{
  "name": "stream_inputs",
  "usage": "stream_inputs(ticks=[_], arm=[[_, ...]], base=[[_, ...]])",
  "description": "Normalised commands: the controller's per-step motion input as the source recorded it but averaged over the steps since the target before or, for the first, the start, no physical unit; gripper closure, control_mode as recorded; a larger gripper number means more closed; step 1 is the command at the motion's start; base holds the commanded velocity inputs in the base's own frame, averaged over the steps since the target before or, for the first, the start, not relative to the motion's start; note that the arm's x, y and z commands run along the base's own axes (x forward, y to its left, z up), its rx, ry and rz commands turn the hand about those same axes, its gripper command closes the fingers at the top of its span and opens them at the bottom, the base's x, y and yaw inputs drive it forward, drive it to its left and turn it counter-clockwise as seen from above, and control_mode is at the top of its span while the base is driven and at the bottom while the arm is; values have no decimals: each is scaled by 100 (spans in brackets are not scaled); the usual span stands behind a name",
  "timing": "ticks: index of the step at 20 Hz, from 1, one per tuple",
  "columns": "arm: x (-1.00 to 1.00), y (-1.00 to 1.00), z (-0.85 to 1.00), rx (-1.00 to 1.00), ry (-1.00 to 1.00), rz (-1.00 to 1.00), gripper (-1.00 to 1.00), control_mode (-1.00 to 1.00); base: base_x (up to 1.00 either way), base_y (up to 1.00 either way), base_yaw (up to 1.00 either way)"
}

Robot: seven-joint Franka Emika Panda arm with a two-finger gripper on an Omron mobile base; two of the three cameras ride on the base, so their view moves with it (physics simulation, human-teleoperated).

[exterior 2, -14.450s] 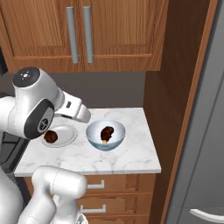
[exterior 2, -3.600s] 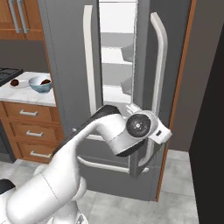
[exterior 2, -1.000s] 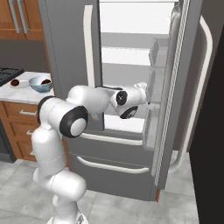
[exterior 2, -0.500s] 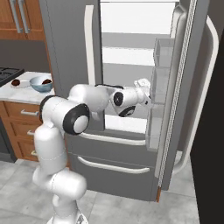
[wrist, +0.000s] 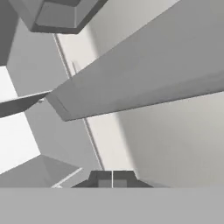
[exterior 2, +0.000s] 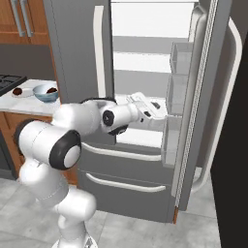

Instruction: Place one of the steaks on the plate and the other in the bowl. Then place the bowl in the fridge.

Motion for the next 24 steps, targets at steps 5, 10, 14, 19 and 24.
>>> stream_inputs(ticks=[5, 10, 14, 19, 24], arm=[[-92, 29, 97, -8, 30, 11, 100, -100], [-79, 50, 88, -1, 39, 19, 100, -100], [-32, 57, 83, 18, 19, 13, 100, -100], [0, 48, 100, 13, 3, 11, 100, -100], [-4, 38, 100, 21, 17, 15, 100, -100]], base=[[0, 0, 0], [0, 0, 0], [0, 0, 0], [0, 0, 0], [0, 0, 0]])
